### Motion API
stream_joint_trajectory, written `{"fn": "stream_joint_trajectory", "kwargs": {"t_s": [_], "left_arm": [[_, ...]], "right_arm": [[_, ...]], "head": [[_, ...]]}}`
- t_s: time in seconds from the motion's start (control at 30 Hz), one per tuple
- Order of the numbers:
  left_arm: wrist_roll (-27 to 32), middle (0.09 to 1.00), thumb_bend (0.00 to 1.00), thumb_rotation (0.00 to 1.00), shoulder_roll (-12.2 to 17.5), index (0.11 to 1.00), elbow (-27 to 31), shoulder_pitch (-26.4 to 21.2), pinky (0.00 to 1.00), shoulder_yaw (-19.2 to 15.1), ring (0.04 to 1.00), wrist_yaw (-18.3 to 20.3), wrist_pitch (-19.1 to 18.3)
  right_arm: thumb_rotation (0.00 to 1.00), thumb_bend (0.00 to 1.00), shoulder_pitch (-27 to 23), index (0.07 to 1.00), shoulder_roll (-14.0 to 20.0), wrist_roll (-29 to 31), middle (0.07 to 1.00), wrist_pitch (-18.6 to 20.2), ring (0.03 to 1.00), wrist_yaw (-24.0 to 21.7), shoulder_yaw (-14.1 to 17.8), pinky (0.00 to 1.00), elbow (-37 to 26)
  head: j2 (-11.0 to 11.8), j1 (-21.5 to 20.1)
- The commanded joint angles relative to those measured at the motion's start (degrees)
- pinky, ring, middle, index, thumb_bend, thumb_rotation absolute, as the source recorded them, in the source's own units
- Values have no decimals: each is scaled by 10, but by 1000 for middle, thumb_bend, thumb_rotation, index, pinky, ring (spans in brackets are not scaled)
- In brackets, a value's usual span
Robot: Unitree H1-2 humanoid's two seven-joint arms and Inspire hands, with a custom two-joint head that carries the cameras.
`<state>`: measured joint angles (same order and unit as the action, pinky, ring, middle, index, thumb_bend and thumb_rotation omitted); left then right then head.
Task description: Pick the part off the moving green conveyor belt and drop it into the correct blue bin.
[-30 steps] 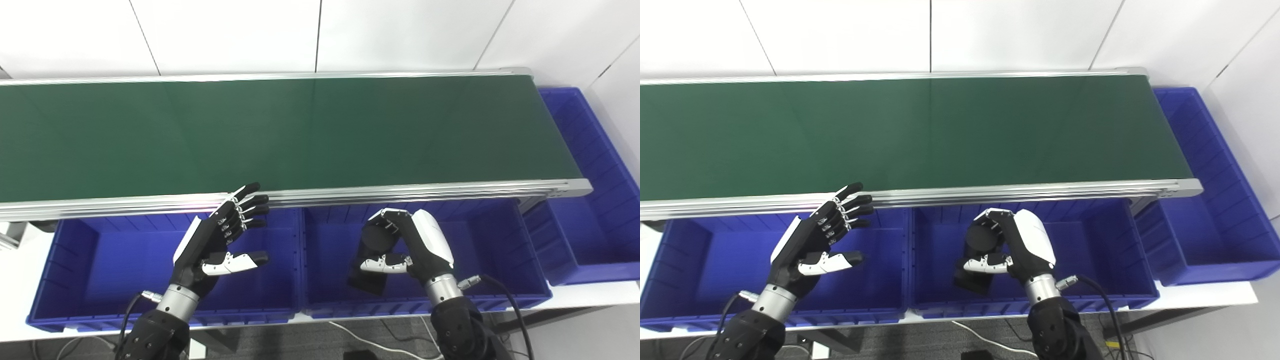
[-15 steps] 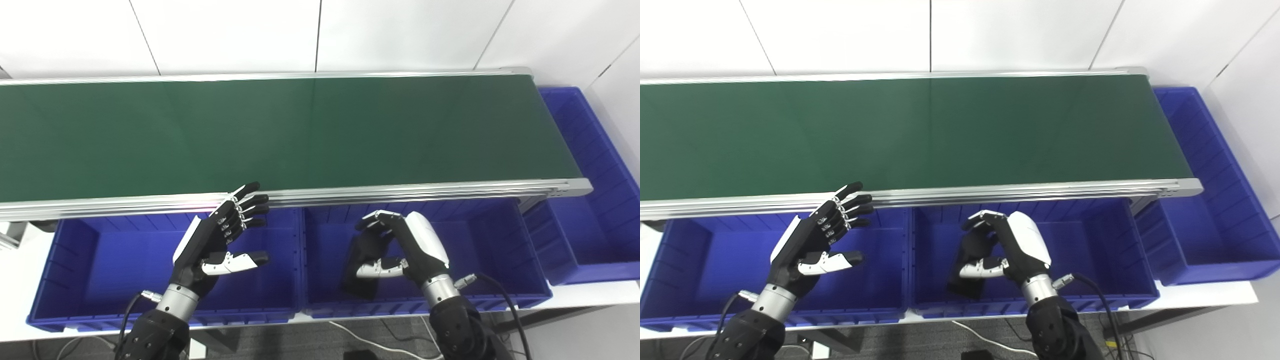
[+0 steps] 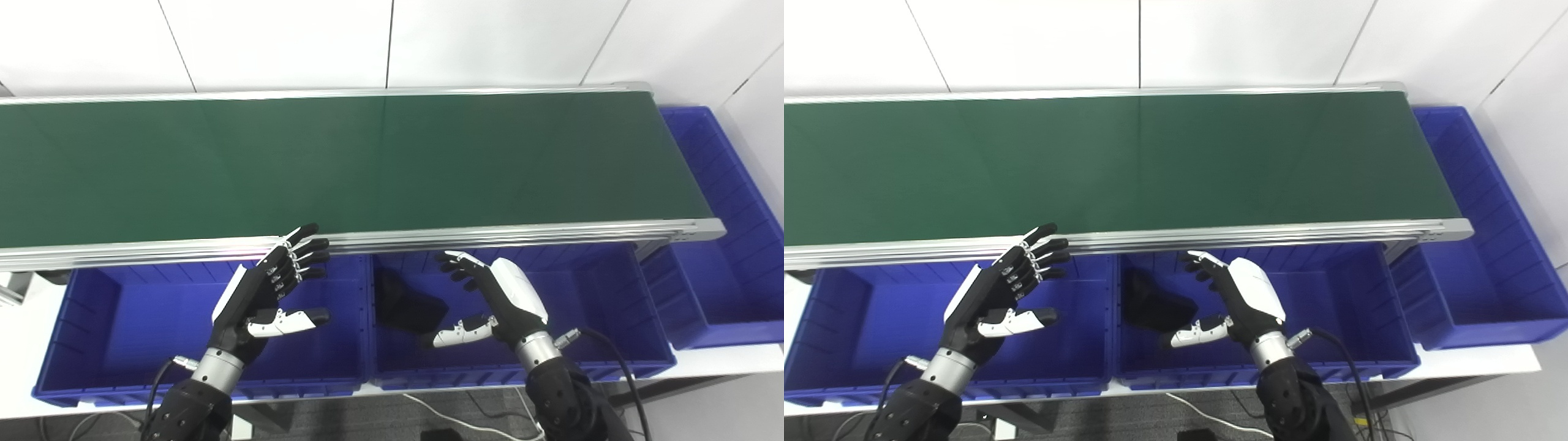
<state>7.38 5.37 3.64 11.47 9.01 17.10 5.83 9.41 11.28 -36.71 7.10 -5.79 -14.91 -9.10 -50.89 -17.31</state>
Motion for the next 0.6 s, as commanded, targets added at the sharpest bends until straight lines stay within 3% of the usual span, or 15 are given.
{"fn": "stream_joint_trajectory", "kwargs": {"t_s": [0.0, 0.17, 0.57], "left_arm": [[6, 830, 960, 293, 2, 889, 17, -3, 750, 1, 800, 4, 12], [6, 830, 958, 291, 1, 891, 12, -4, 752, 1, 801, 4, 17], [2, 832, 975, 305, 1, 889, -5, -3, 751, 3, 803, 5, 29]], "right_arm": [[205, 1000, -3, 827, 2, 5, 781, -2, 748, 1, 3, 677, -24], [202, 1000, -1, 829, 2, 15, 781, -15, 745, 8, 6, 669, -24], [417, 847, 13, 811, -12, 49, 759, -56, 717, 36, 2, 624, -62]], "head": [[1, 1], [7, 7], [29, 35]]}}
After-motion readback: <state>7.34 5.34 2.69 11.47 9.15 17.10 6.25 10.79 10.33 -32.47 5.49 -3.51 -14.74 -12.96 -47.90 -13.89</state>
